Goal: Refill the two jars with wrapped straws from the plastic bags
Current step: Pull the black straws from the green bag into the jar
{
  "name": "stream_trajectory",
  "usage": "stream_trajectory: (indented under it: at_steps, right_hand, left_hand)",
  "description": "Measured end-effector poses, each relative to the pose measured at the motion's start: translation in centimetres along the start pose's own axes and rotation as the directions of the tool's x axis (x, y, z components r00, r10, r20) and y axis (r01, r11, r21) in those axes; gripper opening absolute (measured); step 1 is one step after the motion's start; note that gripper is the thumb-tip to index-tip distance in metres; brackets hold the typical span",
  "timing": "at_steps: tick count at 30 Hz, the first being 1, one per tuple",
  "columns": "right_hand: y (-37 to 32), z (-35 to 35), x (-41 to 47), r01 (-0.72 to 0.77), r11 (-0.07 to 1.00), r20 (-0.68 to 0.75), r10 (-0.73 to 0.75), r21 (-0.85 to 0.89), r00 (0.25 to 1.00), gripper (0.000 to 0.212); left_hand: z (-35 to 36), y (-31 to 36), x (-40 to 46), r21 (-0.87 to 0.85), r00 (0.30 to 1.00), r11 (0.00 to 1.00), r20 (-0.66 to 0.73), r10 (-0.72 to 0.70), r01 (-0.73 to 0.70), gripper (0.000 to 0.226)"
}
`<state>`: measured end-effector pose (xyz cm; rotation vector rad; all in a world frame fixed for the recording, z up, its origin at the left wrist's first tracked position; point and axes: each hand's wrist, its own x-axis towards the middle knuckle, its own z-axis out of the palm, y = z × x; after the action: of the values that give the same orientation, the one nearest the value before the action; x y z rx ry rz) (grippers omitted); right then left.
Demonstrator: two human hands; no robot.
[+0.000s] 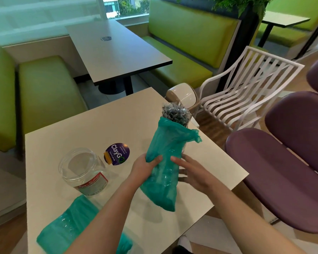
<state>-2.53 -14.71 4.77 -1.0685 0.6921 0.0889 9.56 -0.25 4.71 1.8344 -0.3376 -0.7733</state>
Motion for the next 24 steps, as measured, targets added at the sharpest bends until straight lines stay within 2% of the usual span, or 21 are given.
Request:
stream_trajectory:
  at_steps: [2, 4, 7, 10, 13, 14, 15, 17, 20, 22, 24]
  right_hand:
    - [0.8, 0.5, 0.1, 0.019, 1.000, 0.021, -0.019, -0.008, 1.000, 0.061]
    - [1.0, 0.4, 0.1, 0.102, 0.994, -0.020, -0.101, 0.027, 0.995, 0.046]
    - [0.8, 0.1, -0.2, 0.192, 0.963, -0.076, -0.181, 0.190, 0.981, 0.034]
    - [0.5, -0.2, -1.0, 0.196, 0.935, -0.095, -0.176, 0.294, 0.980, 0.029]
    - [-0.3, -0.2, -2.1, 0.188, 0.926, -0.054, -0.180, 0.326, 0.982, 0.021]
    - [-0.7, 0.0, -2.4, 0.164, 0.934, -0.042, -0.159, 0.316, 0.986, 0.009]
    - [-0.9, -0.1, -2.2, 0.150, 0.948, -0.053, -0.141, 0.281, 0.989, 0.008]
    - [-1.1, -0.2, -1.7, 0.159, 0.975, -0.106, -0.144, 0.155, 0.984, 0.026]
    - [-1.2, 0.1, -1.3, 0.223, 0.975, -0.145, -0.221, -0.003, 0.965, 0.042]
    - [-1.4, -0.1, -1.1, 0.264, 0.964, -0.149, -0.267, -0.035, 0.952, 0.048]
    - [-1.5, -0.5, -1.0, 0.263, 0.965, -0.132, -0.258, 0.016, 0.957, 0.038]
  left_hand:
    - [0.1, 0.0, -0.4, -0.085, 1.000, 0.996, 0.024, -0.014, 0.016, 0.031]
    - [-0.1, 0.0, -0.6, -0.189, 0.998, 0.981, 0.058, -0.029, 0.039, 0.033]
    - [-0.6, 0.4, -1.1, -0.290, 0.992, 0.953, 0.103, -0.066, 0.094, 0.023]
    - [-1.0, 0.2, -1.3, -0.305, 0.988, 0.942, 0.105, -0.112, 0.139, 0.018]
    - [-1.2, 0.5, -1.7, -0.343, 0.984, 0.925, 0.119, -0.130, 0.164, 0.026]
    - [-1.2, 0.8, -1.9, -0.349, 0.982, 0.920, 0.122, -0.147, 0.181, 0.026]
    - [-1.3, 1.2, -2.2, -0.371, 0.976, 0.904, 0.138, -0.171, 0.211, 0.023]
    - [-1.6, 1.5, -2.4, -0.390, 0.941, 0.866, 0.249, -0.227, 0.312, 0.025]
    - [-1.7, 1.1, -2.1, -0.215, 0.838, 0.878, 0.459, -0.295, 0.427, 0.056]
    - [-1.3, 0.6, -2.0, -0.096, 0.814, 0.904, 0.482, -0.324, 0.417, 0.075]
    - [-0.9, 0.2, -2.0, 0.010, 0.834, 0.933, 0.446, -0.326, 0.359, 0.069]
